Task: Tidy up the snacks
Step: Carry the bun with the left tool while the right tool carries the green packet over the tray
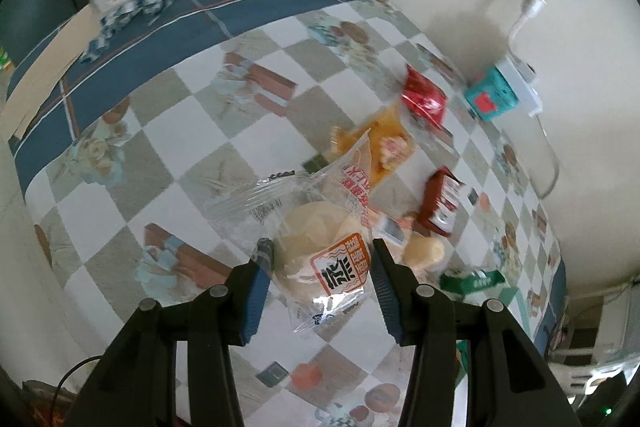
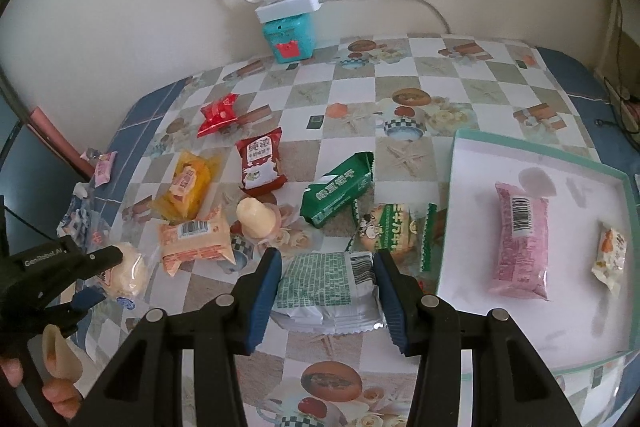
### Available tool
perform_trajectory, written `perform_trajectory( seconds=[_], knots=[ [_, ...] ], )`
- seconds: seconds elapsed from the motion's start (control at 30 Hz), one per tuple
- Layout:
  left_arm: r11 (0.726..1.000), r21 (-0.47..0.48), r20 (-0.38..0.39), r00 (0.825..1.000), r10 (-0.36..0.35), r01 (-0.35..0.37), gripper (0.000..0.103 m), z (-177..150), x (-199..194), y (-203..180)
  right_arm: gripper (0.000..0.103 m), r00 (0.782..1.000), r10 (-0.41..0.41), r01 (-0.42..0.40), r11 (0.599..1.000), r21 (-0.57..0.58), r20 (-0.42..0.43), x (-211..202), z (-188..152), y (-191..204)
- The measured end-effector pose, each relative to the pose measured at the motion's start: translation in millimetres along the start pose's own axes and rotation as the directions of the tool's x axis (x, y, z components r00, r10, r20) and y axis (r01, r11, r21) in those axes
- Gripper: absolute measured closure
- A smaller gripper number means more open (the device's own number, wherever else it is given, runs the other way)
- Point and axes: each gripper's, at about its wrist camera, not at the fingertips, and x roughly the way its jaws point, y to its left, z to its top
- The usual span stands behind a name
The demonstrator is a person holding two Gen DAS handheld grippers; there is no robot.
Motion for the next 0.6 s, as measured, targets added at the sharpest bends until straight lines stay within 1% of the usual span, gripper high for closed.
perform_trajectory(
  seconds=[0.17,0.33,0.43,0.6],
  knots=[
    [0.997,0.072,-0.005,1.0,-0.015,0.015,0.053,-14,-1,-29,0.053,1.0,-0.011,0.011,1.0,0.026,0.014,-8,2,-15],
    [0.989,0.145,-0.019,0.999,-0.032,0.034,0.053,-31,0,-56,0.053,0.999,-0.032,0.029,0.997,0.07,0.037,-20,5,-40],
    [0.979,0.198,-0.028,0.999,-0.045,0.05,0.053,-44,0,-74,0.053,0.998,-0.04,0.034,0.993,0.115,0.053,-28,7,-62],
    [0.95,0.302,-0.052,0.996,-0.07,0.082,0.053,-70,2,-110,0.052,0.994,-0.079,0.063,0.979,0.196,0.077,-43,7,-103]
  ],
)
